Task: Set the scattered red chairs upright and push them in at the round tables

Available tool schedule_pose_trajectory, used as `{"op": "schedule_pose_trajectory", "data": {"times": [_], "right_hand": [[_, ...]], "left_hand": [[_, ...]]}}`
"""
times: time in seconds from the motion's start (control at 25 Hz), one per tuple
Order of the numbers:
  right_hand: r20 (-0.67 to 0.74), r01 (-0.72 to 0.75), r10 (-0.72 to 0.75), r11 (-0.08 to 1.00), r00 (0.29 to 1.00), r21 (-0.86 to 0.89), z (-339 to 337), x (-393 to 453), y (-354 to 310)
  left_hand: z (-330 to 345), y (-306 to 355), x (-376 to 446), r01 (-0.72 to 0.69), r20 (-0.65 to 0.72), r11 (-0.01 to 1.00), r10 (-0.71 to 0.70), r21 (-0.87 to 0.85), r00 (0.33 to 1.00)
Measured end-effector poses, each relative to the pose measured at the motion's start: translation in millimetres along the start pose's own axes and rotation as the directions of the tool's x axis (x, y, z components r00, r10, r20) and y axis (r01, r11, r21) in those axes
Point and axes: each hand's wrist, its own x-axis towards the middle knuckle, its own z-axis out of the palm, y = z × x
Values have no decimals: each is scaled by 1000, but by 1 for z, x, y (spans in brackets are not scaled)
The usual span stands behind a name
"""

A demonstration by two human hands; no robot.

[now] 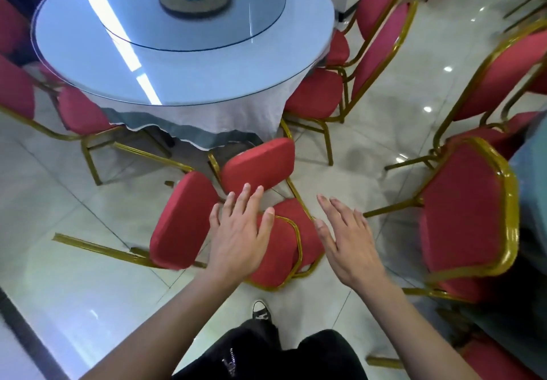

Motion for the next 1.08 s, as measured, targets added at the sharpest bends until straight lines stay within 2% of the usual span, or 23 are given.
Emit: {"op": "schedule_pose_trajectory", "data": {"times": [0.16,0.32,0.52,0.72,0.88,1.08], "right_hand": [[93,28,-24,999,995,-42,5,16,12],[216,174,-149,980,965,-101,18,49,16],[359,368,-318,926,877,-81,42,109,38],[489,468,-403,883,774,-13,107,183,90],[566,556,-455,831,687,-8,185,230,146],[613,589,-437,806,658,-56,309,281,220]], "left_hand": [[20,-7,5,74,13,996,-74,-58,997],[45,-31,2,294,77,955,-290,-43,954],[92,-42,5,486,-49,855,-501,-178,864],[200,-20,25,660,10,702,-683,-269,730],[302,-17,51,738,53,593,-767,-321,639],[443,-62,85,814,113,455,-845,-361,522]]}}
